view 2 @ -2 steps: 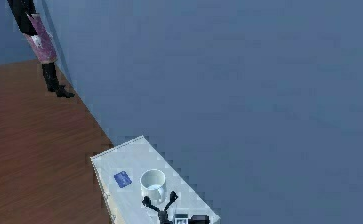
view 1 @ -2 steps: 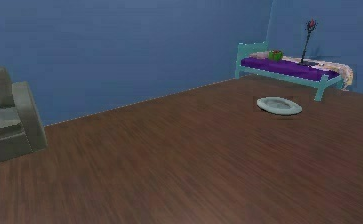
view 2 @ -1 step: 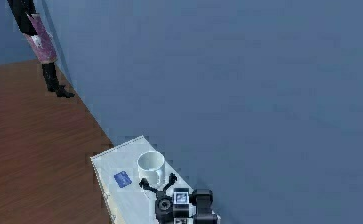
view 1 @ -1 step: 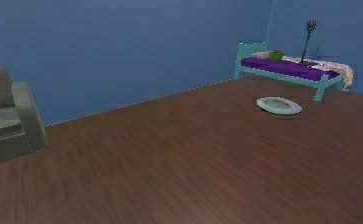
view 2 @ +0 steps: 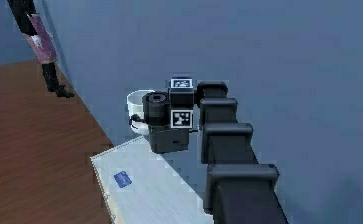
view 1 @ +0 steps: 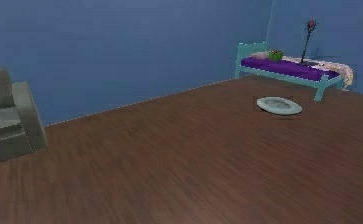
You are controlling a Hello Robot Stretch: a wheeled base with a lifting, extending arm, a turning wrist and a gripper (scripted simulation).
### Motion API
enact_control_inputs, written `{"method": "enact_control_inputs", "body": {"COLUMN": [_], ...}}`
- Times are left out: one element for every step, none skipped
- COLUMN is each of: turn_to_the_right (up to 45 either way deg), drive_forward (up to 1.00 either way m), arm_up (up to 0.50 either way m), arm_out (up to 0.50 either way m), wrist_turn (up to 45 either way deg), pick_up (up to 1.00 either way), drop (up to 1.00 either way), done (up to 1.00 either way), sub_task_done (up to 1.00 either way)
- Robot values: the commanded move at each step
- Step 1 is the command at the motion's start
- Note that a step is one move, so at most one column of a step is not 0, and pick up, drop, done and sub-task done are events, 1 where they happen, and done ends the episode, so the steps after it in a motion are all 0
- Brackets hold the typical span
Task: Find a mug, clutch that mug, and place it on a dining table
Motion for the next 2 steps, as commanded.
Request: {"method": "enact_control_inputs", "body": {"turn_to_the_right": [0.0,0.0], "drive_forward": [0.0,0.0], "arm_up": [0.0,0.0], "arm_out": [0.0,0.0], "wrist_turn": [-45.0,-45.0], "pick_up": [0.0,0.0], "drop": [0.0,0.0], "done": [0.0,0.0], "sub_task_done": [0.0,0.0]}}
